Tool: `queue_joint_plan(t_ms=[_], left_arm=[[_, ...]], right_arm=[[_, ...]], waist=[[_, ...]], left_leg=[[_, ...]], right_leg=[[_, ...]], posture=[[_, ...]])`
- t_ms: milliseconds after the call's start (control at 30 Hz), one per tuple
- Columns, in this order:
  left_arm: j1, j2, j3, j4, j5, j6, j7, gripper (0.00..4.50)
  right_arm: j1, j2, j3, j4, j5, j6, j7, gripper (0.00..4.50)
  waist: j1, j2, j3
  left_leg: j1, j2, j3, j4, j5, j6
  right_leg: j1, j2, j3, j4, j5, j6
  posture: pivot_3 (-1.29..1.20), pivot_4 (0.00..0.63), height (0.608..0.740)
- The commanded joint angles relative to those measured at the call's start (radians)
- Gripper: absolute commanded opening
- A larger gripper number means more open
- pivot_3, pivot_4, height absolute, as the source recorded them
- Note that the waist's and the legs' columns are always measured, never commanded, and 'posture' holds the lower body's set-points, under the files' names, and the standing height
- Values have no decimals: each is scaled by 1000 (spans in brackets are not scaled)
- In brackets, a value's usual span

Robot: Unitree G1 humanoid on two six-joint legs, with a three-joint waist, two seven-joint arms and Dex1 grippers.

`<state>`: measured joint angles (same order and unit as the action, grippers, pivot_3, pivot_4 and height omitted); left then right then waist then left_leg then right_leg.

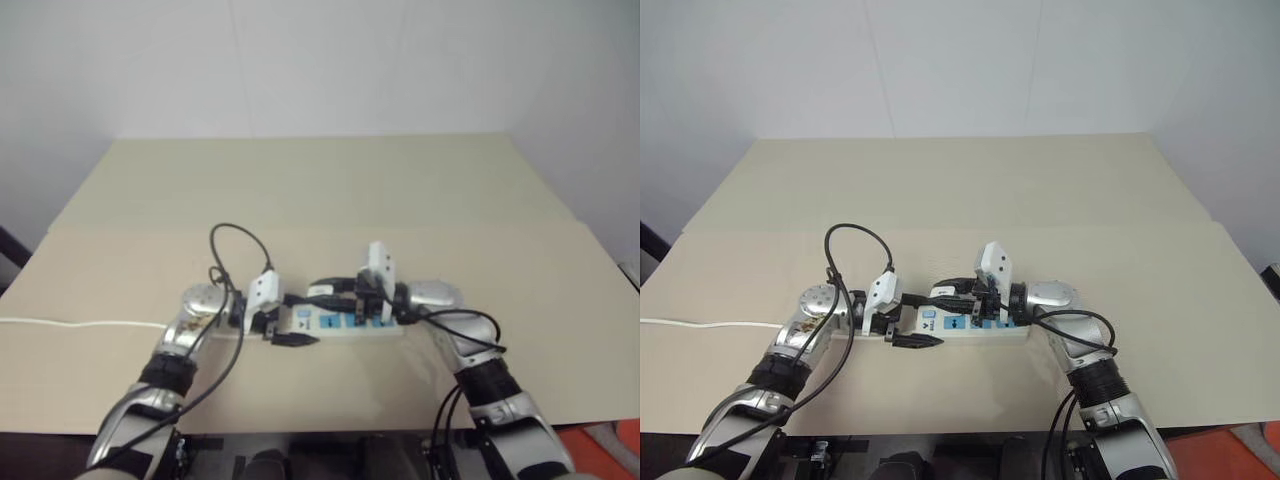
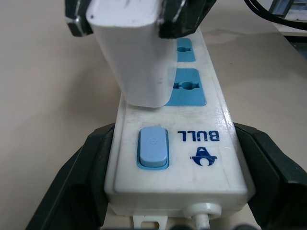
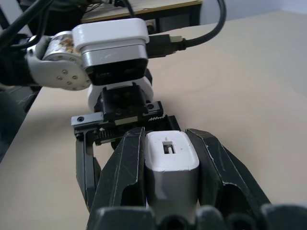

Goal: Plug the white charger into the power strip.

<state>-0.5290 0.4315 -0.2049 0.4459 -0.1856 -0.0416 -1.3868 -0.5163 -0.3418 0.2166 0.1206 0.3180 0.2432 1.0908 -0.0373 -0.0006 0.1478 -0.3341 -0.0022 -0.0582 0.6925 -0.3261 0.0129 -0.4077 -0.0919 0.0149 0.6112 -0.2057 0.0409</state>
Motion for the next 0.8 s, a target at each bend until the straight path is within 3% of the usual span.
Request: queue_joint_plan(t_ms=[33, 433, 800], left_arm=[[37, 64, -7, 1, 22, 17, -21, 3281], [68, 101, 4, -36, 9, 26, 3, 3281], [45, 80, -14, -20, 11, 21, 9, 3281]], right_arm=[[37, -86, -31, 42, -24, -24, 39, 1118], [74, -163, -38, 124, -38, -116, 78, 1118], [28, -69, 127, 74, -93, -119, 73, 1118]], waist=[[4, 0, 0], [5, 0, 0], [-2, -2, -1]], left_leg=[[0, 0, 0, 0, 0, 0], [2, 0, 0, 0, 0, 0], [9, 0, 1, -3, 0, 0]], right_leg=[[0, 0, 0, 0, 0, 0], [2, 0, 0, -1, 0, 0], [5, 0, 1, -2, -1, -2]], posture=[[0, 150, 740], [0, 150, 740], [0, 150, 740]])
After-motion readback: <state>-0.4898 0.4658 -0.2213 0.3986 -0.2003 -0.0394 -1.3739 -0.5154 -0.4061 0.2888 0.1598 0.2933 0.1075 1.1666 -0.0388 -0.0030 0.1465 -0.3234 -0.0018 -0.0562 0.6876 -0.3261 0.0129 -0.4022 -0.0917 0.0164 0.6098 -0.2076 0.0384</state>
